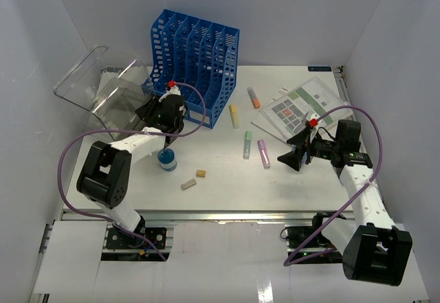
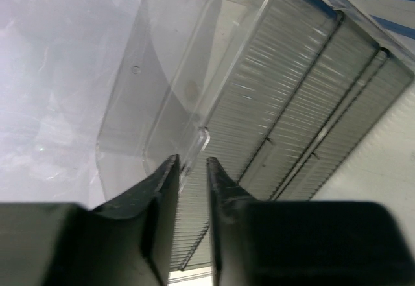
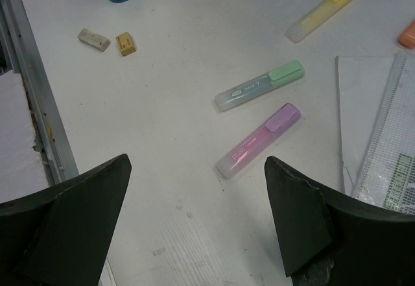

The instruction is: Organize the desk

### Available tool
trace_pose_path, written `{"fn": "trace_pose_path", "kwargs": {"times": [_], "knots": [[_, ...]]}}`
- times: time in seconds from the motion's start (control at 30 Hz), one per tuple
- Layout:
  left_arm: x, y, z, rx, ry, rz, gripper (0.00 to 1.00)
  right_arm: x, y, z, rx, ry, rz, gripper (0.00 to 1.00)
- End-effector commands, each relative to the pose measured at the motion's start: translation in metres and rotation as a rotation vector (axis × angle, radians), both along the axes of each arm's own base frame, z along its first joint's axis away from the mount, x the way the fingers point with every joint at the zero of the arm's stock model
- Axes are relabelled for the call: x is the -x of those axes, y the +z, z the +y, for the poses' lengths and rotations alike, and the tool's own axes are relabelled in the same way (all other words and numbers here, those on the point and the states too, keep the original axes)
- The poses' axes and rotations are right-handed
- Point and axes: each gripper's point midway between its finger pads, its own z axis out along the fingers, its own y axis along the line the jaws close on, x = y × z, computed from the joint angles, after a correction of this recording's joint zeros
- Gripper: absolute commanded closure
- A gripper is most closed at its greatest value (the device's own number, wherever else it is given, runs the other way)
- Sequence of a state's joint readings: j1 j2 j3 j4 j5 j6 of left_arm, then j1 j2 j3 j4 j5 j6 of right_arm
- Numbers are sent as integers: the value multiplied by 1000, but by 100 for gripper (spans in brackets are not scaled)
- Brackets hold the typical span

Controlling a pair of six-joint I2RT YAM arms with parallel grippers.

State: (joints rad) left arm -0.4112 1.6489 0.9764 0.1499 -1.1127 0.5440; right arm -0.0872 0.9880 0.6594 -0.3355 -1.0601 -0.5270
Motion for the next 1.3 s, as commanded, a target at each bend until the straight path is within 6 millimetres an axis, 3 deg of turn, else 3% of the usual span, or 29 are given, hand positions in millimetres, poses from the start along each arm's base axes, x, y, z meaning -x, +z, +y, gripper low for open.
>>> {"fn": "trace_pose_path", "kwargs": {"times": [0.0,0.1,0.4,0.73,0.87,1.07,1.2,1.27], "knots": [[4,-2,12,5,32,-6,71,3,12,4,-20,28,-38,10],[4,-4,15,7,39,-2,73,5,13,4,-24,33,-40,10],[3,7,13,44,46,-19,100,6,14,5,-34,36,-33,10],[13,42,1,149,-3,-68,100,3,9,11,-64,22,27,10],[17,47,-6,187,-25,-75,100,5,11,27,-74,47,72,8],[21,51,-10,203,-38,-74,100,20,9,67,-51,186,92,8],[29,40,-16,241,-37,-35,100,27,8,81,-31,264,130,9],[32,31,-24,345,-18,-36,100,29,13,90,-25,327,112,10]]}}
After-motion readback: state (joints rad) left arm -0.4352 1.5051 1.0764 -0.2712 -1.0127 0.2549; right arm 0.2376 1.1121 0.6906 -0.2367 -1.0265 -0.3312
